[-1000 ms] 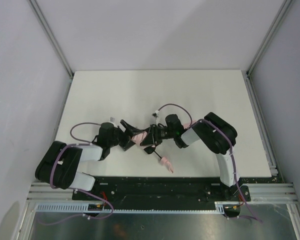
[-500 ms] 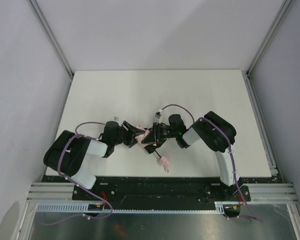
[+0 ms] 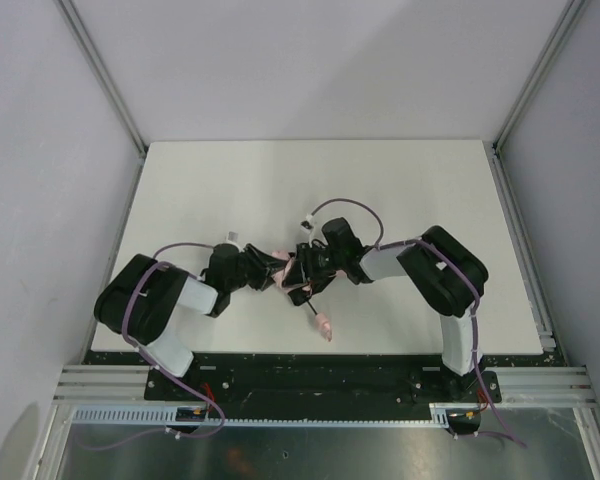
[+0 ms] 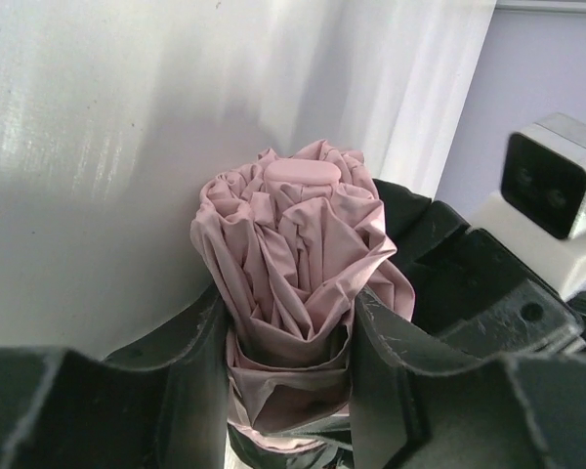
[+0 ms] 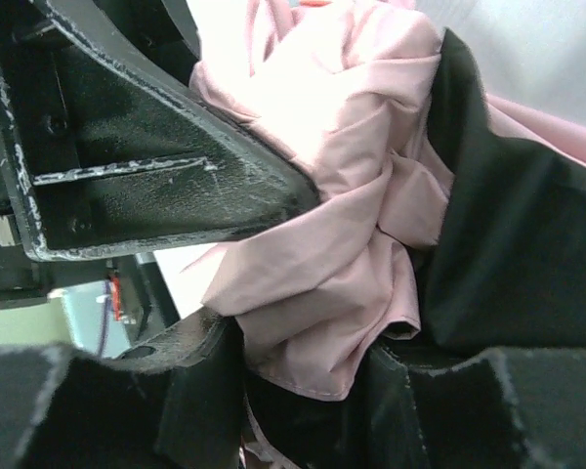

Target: Put away the umbrella

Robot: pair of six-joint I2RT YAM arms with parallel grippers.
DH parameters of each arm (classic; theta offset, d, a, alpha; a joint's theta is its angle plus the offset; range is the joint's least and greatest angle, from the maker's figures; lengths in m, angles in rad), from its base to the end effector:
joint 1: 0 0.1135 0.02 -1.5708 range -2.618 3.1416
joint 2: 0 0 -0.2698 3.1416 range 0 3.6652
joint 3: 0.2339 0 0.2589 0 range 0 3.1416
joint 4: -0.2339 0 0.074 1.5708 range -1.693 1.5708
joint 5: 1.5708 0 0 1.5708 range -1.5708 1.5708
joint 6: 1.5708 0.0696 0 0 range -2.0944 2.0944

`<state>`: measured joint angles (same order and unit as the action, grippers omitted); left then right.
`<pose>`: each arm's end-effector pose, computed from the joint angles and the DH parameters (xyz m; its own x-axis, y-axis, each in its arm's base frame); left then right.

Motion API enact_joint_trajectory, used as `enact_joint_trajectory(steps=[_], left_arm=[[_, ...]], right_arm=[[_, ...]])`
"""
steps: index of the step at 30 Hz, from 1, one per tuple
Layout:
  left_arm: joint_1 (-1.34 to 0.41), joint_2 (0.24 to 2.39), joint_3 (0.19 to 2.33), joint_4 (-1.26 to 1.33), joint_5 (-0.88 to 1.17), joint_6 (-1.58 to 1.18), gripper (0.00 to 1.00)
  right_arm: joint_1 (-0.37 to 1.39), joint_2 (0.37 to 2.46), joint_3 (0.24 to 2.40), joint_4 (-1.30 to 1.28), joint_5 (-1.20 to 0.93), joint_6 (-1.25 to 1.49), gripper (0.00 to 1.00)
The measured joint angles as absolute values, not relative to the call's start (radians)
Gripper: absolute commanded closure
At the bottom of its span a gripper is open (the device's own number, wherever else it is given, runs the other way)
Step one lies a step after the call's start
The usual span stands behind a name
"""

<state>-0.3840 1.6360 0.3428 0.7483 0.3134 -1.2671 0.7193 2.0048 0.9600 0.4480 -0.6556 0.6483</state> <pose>0.2555 -0.1264 0.0843 -0.7171 -0.6893 -0.1033 -0.2789 0.4195 -0.8638 0.2870 0.3077 0.0980 -0.8814 -0.1357 -0.4524 -0.4634 0.4341 0.7726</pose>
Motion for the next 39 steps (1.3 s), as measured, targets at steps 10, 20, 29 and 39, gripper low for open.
enact_joint_trajectory(steps=[10, 20, 29, 39], left_arm=[[-0.387, 1.641, 0.343, 0.764, 0.307, -1.246, 0.99], [-0.385, 1.626, 0.342, 0.739, 0.289, -1.241, 0.99], [-0.379, 1.591, 0.352, 0.715, 0.255, -1.223, 0.53], [-0.380, 1.555, 0.366, 0.667, 0.340, -1.199, 0.01]], right_arm=[[0.858, 1.907, 1.102, 0.060, -0.350, 0.422, 0.22], [1.060, 1.961, 1.244, -0.170, 0.272, 0.296, 0.69], [1.065, 1.959, 1.150, 0.003, 0.416, 0.287, 1.00], [0.818, 1.888, 0.920, 0.398, -0.233, 0.350, 1.00]])
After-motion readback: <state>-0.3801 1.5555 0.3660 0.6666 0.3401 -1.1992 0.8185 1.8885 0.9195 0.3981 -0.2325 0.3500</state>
